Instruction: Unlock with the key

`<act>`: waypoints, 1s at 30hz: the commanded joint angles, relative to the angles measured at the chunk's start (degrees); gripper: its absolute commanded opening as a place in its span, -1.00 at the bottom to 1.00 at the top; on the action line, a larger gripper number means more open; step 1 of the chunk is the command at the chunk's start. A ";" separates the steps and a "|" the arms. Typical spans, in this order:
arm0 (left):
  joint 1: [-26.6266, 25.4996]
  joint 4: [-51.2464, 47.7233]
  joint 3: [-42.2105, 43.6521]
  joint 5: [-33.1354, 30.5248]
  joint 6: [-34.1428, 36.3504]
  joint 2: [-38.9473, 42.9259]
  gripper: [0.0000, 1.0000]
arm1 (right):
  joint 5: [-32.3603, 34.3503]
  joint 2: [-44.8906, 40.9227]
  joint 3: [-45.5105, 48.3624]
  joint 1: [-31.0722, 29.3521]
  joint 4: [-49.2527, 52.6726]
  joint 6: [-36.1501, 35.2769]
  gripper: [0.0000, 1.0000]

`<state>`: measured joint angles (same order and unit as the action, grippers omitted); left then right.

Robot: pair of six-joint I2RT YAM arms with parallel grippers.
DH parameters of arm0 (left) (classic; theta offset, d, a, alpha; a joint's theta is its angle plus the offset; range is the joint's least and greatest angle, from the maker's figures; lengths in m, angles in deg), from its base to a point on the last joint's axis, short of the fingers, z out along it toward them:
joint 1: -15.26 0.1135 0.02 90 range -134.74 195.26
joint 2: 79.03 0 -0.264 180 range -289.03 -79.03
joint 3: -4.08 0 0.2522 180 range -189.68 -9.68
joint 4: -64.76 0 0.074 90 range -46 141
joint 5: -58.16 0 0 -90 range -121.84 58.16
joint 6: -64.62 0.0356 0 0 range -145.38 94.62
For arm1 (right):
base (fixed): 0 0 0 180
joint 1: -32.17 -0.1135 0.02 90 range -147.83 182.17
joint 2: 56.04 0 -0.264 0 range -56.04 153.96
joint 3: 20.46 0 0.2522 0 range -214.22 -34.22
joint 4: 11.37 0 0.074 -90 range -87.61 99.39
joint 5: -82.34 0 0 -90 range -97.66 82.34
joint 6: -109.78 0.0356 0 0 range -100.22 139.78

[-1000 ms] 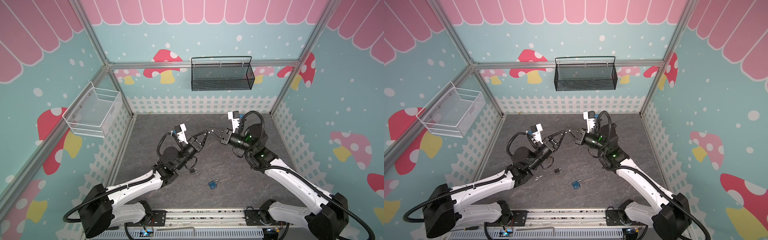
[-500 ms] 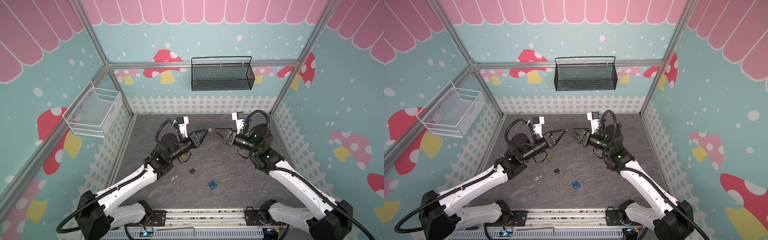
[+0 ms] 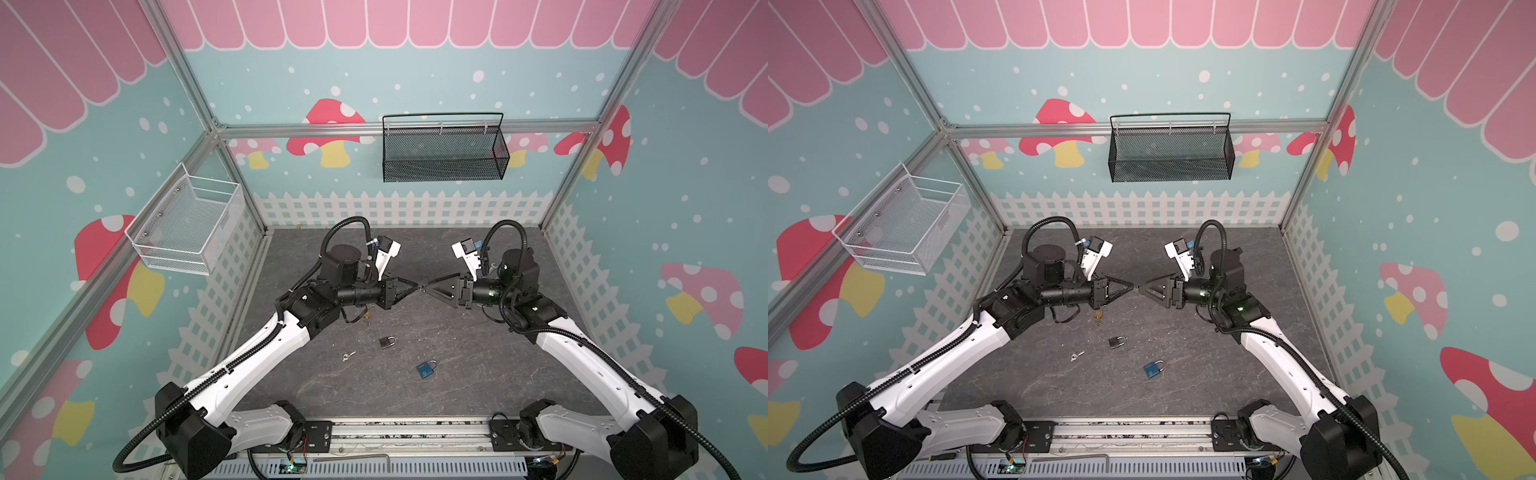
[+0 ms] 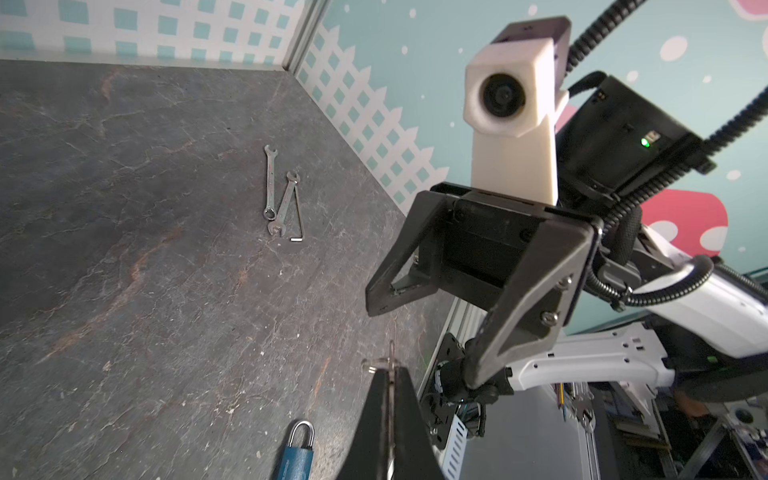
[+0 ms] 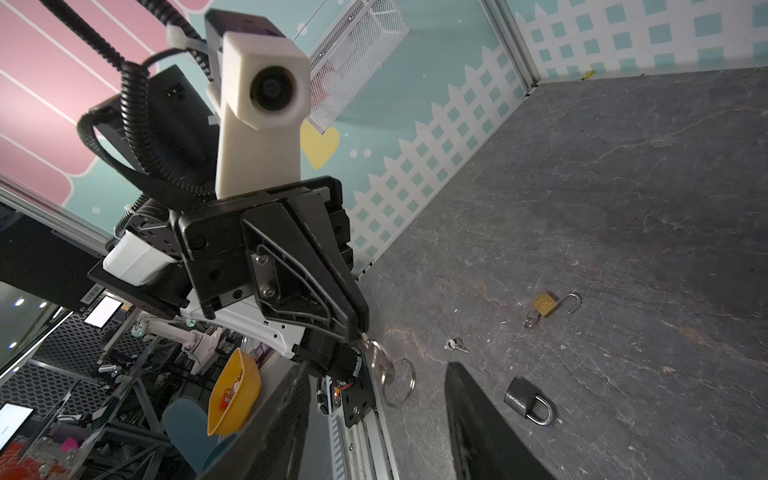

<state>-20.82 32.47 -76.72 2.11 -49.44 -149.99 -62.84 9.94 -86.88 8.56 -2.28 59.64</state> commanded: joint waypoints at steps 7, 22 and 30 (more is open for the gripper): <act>0.46 -3.74 -3.80 4.92 4.91 -1.62 -1.00 | -6.35 0.46 2.16 0.68 -2.39 -3.19 -0.08; 0.46 -3.10 -5.24 7.35 5.07 -2.91 -1.00 | -11.56 2.22 4.50 0.63 -12.44 2.06 -0.46; 0.40 -3.11 -5.66 8.40 5.15 -3.25 -1.00 | -10.91 2.05 4.41 0.59 -12.65 1.87 -0.55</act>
<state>-20.75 29.80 -80.57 8.86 -45.94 -152.96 -72.96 12.04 -82.71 8.93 -12.94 61.85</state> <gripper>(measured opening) 0.047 0.227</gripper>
